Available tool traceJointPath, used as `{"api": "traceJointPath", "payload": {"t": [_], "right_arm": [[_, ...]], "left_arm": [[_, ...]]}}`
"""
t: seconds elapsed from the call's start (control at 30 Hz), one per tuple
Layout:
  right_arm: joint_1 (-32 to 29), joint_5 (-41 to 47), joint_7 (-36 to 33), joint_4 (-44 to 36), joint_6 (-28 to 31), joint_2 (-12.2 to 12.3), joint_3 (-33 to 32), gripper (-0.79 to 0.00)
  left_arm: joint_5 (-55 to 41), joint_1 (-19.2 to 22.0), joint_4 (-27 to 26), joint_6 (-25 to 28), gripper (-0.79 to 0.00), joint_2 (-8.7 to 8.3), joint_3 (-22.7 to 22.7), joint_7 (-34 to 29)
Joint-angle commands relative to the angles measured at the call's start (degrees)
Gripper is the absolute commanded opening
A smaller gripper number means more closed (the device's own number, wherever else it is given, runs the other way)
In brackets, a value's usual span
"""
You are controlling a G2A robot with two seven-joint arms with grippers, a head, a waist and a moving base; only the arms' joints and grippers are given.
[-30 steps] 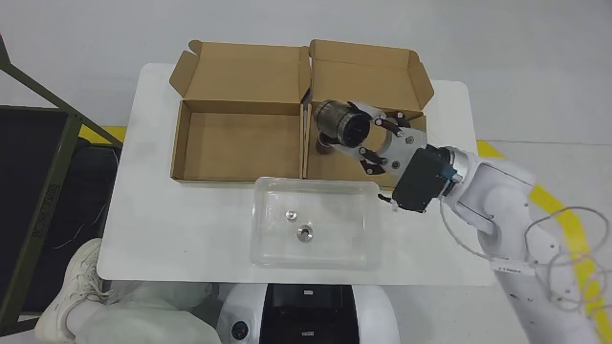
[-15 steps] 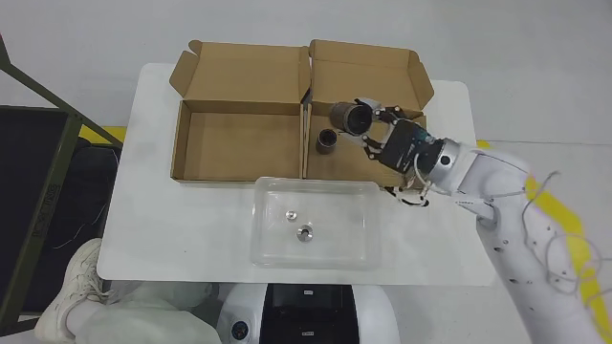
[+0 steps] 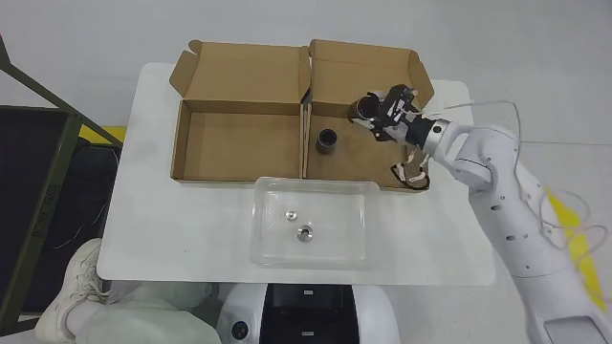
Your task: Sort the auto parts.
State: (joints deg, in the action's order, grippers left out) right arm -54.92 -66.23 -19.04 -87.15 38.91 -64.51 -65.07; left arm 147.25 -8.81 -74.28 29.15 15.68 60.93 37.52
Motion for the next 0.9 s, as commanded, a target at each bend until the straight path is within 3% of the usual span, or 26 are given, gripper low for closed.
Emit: {"api": "traceJointPath", "payload": {"t": [0.0,0.37,0.87], "right_arm": [[1.1,0.7,-1.9,2.2,-0.6,-0.2,0.9,-0.785],[8.3,8.4,-12.1,13.9,2.5,-1.9,6.8,-0.785],[15.7,12.0,-11.7,28.6,3.8,-5.0,14.4,-0.785]], "left_arm": [[0.0,0.0,0.0,0.0,0.000,0.00,0.0,0.0],[0.0,0.0,0.0,0.0,0.000,0.00,0.0,0.0],[0.0,0.0,0.0,0.0,0.000,0.00,0.0,0.0]]}}
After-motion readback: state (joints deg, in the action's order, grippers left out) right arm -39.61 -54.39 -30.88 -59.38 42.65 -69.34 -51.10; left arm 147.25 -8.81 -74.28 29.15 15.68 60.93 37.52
